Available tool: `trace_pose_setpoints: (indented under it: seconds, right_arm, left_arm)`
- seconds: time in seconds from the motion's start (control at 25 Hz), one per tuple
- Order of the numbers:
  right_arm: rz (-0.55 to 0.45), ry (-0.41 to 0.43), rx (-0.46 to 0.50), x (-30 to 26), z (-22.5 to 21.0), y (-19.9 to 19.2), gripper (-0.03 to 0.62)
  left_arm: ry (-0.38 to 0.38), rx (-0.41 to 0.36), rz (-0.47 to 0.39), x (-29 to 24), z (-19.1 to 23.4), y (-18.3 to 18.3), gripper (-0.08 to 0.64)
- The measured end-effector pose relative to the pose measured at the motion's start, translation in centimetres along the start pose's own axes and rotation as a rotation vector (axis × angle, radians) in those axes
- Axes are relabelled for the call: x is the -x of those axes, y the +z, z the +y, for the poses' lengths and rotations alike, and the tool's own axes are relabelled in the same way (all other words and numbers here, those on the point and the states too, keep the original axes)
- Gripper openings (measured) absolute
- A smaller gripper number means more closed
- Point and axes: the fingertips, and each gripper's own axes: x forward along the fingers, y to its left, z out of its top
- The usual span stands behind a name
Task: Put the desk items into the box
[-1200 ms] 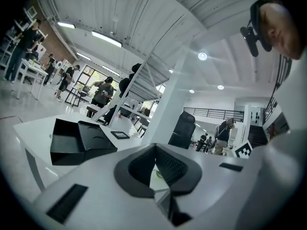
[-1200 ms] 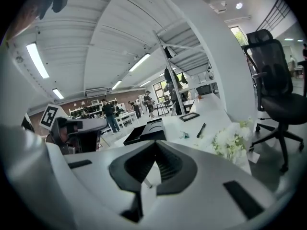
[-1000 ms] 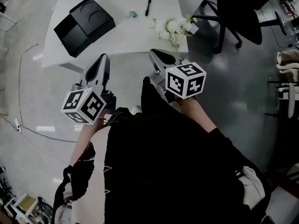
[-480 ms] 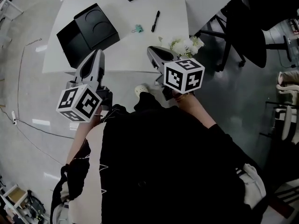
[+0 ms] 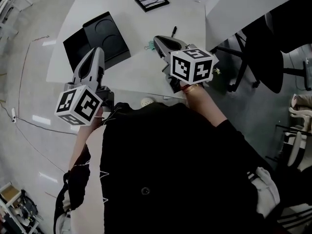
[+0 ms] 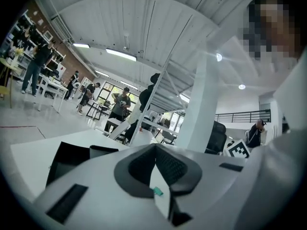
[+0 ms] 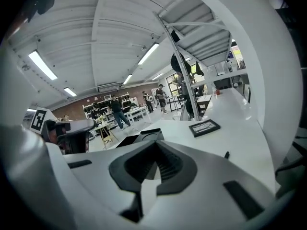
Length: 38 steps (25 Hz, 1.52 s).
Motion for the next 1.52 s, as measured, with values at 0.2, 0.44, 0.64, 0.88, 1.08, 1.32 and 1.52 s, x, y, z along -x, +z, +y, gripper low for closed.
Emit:
trace_pose_setpoints:
  seconds: [0.2, 0.44, 0.64, 0.88, 1.08, 1.32, 1.52]
  right_arm:
    - [0.043, -0.006, 0.004, -3.3, -2.1, 0.6, 0.006]
    - [0.162, -0.055, -0.012, -6.1, -3.8, -3.0, 0.008]
    - [0.242, -0.066, 0.011, -7.6, -4.0, -5.8, 0.104]
    - [0.313, -0.148, 0.156, -8.8, -4.9, -8.1, 0.104]
    - [0.350, -0.196, 0.225, -9.4, -5.5, -8.9, 0.103]
    - [0.402, -0.208, 0.246, -10.0, -5.9, -10.1, 0.101]
    - [0.422, -0.215, 0.254, -10.3, -6.2, -10.4, 0.092]
  left_arm:
    - [0.050, 0.004, -0.011, -0.6, 1.8, 0.4, 0.011]
    - [0.125, 0.031, 0.011, 0.8, 4.4, -0.4, 0.011]
    - [0.180, 0.050, 0.018, 1.9, 6.2, -0.7, 0.011]
    - [0.210, 0.061, 0.034, 2.2, 7.4, -1.0, 0.011]
    - [0.224, 0.072, 0.040, 2.5, 8.0, -1.1, 0.011]
    - [0.233, 0.077, 0.044, 2.5, 8.3, -1.4, 0.011]
    - [0.247, 0.085, 0.039, 2.8, 8.7, -1.5, 0.011]
